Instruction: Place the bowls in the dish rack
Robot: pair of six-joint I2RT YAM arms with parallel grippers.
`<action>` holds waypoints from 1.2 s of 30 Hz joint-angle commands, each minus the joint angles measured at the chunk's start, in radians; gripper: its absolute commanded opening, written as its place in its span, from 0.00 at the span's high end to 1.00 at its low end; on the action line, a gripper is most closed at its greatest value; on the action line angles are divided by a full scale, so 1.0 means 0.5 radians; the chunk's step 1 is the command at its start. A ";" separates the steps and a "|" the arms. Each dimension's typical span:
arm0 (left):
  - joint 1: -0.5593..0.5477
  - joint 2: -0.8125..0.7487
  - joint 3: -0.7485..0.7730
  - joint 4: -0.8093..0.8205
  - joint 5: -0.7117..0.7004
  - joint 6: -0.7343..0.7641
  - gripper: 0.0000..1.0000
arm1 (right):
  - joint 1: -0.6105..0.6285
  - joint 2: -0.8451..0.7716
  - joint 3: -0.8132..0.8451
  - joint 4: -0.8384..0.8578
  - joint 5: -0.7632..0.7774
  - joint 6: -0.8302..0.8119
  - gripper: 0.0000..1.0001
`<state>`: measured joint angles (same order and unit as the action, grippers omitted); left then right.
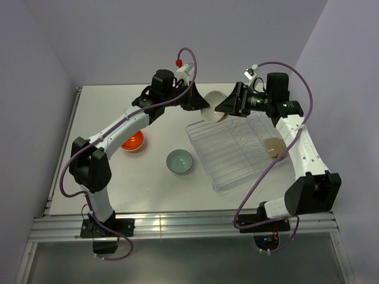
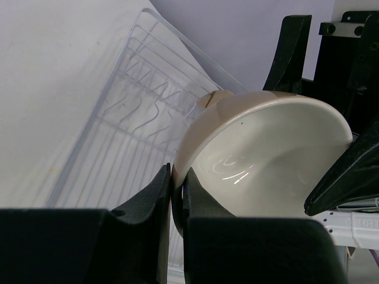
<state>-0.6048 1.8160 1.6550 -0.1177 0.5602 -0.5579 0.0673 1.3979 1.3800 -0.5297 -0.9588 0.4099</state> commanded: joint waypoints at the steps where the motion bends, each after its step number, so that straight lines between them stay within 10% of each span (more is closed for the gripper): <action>1: -0.042 -0.061 0.037 0.208 0.092 -0.056 1.00 | 0.013 -0.029 0.001 0.056 -0.080 -0.025 0.46; 7: -0.045 -0.046 0.056 0.159 0.064 -0.038 0.82 | 0.013 -0.016 0.041 0.013 -0.110 -0.099 1.00; 11: -0.042 -0.046 0.055 0.116 0.046 -0.022 0.45 | 0.013 -0.038 0.047 -0.008 -0.098 -0.160 1.00; 36: -0.042 -0.030 0.003 -0.004 -0.126 0.030 0.06 | -0.027 -0.099 0.010 0.013 0.074 -0.231 1.00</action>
<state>-0.6235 1.8160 1.6554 -0.1257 0.5167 -0.5602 0.0650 1.3956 1.3716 -0.5728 -0.9089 0.3077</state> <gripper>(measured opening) 0.909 0.757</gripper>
